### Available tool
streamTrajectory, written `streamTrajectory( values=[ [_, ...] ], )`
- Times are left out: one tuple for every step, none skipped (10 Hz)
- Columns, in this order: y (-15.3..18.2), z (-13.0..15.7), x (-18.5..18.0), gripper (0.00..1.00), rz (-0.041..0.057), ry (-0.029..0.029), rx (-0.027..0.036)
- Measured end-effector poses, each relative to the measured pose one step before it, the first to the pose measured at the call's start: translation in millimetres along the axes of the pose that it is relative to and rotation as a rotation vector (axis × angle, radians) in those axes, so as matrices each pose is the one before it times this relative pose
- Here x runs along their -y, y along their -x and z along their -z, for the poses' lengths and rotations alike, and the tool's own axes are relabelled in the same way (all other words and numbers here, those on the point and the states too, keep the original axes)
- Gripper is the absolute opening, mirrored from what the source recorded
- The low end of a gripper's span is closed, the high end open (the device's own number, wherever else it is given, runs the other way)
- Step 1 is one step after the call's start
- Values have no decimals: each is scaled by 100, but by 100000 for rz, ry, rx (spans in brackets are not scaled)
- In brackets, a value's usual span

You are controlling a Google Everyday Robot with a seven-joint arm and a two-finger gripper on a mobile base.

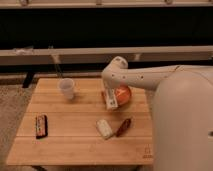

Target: Place the bottle in the ceramic bowl

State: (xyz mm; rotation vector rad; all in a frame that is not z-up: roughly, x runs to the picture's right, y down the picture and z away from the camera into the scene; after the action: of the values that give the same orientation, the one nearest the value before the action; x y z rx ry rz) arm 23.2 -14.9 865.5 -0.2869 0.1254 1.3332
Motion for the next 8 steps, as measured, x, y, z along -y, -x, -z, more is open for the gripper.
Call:
streamTrajectory(
  values=[
    [301, 299, -258, 0, 214, 659, -632],
    [356, 464, -171, 0, -167, 873, -460],
    [285, 225, 231, 0, -251, 185, -424],
    [410, 278, 330, 0, -207, -22, 47],
    [439, 255, 549, 0, -261, -505, -149],
    [495, 173, 610, 0, -416, -533, 141],
    [495, 175, 771, 0, -693, -873, 201],
    [508, 62, 609, 0, -423, -860, 209]
  ],
)
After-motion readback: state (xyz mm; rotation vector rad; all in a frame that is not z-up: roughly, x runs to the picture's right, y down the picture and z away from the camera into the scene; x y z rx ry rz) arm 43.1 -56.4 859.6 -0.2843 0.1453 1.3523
